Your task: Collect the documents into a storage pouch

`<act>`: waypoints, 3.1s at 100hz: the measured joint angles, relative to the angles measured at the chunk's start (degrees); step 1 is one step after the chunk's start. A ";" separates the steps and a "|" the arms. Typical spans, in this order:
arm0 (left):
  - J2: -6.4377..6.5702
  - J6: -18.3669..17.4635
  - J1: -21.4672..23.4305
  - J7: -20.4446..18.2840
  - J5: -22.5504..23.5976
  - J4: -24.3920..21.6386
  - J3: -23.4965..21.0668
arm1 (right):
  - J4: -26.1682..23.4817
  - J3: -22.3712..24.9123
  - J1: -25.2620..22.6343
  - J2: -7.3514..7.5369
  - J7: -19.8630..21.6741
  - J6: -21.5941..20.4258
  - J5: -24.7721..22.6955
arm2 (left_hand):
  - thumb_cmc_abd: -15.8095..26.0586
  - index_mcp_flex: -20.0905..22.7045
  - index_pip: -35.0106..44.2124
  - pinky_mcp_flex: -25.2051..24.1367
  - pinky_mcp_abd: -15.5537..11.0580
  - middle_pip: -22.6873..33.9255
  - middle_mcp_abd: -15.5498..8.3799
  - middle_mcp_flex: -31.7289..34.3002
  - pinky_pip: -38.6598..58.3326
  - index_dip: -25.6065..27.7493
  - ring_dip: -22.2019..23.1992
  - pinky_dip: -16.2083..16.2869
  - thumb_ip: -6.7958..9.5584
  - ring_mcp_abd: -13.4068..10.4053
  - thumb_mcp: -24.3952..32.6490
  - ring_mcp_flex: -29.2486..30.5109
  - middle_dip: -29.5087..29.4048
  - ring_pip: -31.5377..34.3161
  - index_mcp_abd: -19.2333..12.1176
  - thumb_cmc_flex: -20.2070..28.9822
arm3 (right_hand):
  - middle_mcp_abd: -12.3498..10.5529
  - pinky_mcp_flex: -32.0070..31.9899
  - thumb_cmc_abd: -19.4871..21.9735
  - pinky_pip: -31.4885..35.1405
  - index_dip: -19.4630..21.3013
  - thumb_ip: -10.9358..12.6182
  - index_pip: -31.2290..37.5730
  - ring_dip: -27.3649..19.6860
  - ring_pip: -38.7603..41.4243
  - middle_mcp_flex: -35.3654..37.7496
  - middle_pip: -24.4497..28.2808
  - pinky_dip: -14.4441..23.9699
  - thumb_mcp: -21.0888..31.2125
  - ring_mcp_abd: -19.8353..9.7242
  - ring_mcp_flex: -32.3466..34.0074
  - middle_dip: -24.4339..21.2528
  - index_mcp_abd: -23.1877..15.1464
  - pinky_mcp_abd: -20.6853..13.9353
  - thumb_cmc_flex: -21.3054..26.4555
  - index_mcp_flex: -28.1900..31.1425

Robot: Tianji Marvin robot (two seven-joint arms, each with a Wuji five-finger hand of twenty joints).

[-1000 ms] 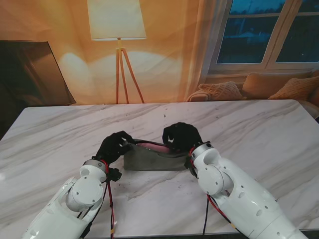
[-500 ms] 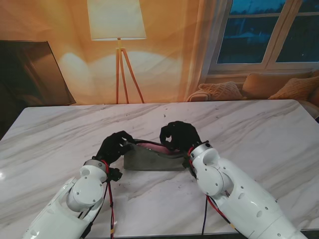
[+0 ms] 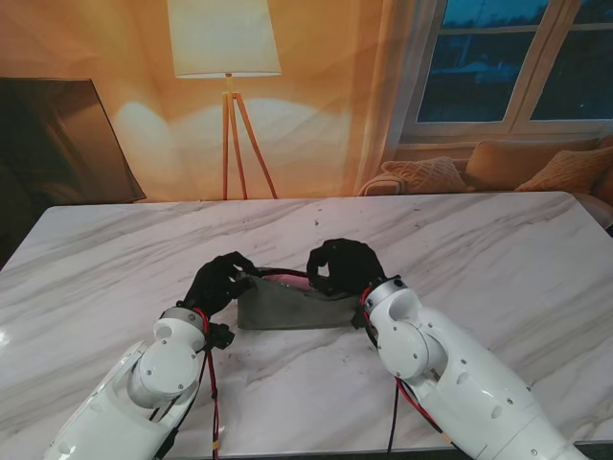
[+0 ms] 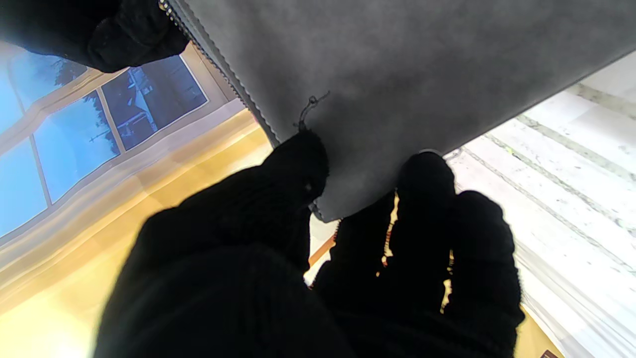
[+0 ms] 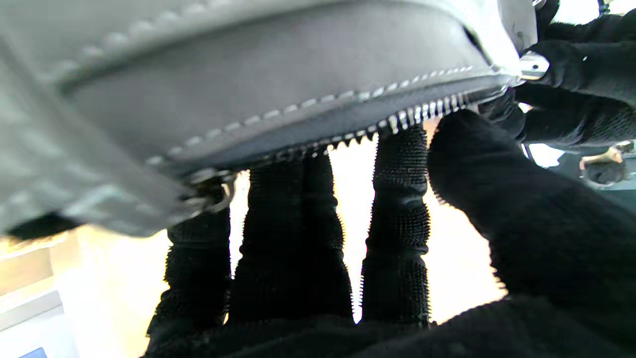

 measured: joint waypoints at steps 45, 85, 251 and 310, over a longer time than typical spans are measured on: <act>-0.55 1.72 -0.45 0.77 -2.03 0.05 0.13 | -3.00 4.96 -2.73 1.62 6.62 -5.04 1.47 | 4.14 0.06 -2.82 -1.37 0.04 1.67 0.51 -0.21 0.01 -2.38 0.17 0.97 0.00 0.01 -5.70 -1.02 -1.99 0.62 1.39 0.05 | -3.44 -15.74 7.95 -28.26 1.48 0.38 -10.24 -10.55 -27.03 -9.17 -13.95 -3.10 -7.20 -0.03 -14.95 -11.18 -2.95 -0.09 -7.56 -3.36; -0.63 1.72 -0.34 0.78 -2.45 -0.12 -0.14 | -1.78 1.54 -0.36 2.63 10.49 -4.79 1.30 | 4.74 0.82 -3.60 -2.19 0.41 2.30 1.36 -0.91 -0.16 -3.69 0.17 1.17 0.02 0.47 -7.60 -1.69 -4.06 0.04 1.43 0.05 | -5.24 -18.06 8.41 -40.49 1.76 1.46 -14.57 -13.75 -33.64 -12.69 -18.80 -4.04 -7.75 -1.23 -20.76 -14.13 -4.02 -2.08 -9.63 -4.19; -0.64 0.95 -0.95 1.07 -1.47 0.72 -0.32 | 10.50 7.17 0.97 1.78 3.57 4.31 0.22 | 4.73 1.75 -3.32 -1.95 0.42 -0.73 1.58 -0.03 -0.19 -5.20 -0.53 1.18 -0.63 0.47 -9.04 -1.65 -1.85 0.02 1.93 5.74 | -5.06 -13.91 5.89 -36.23 8.88 7.38 -24.23 -13.03 -29.84 -13.78 -13.59 0.15 -1.73 -1.87 -18.60 -13.35 -0.53 -2.75 -7.28 -14.09; -0.66 0.96 -0.98 1.21 -1.93 0.81 0.00 | 10.11 5.49 -1.59 1.67 3.42 1.73 2.80 | 4.66 1.76 -3.06 -1.95 0.42 -0.77 1.58 -0.03 -0.19 -5.20 -0.56 1.18 -0.64 0.48 -9.04 -1.65 -1.76 0.02 1.93 5.74 | -4.64 -14.10 5.11 -35.57 9.10 8.41 -22.91 -13.03 -29.73 -13.78 -13.29 -0.73 1.50 -1.86 -17.66 -13.34 -0.53 -2.68 -4.33 -14.06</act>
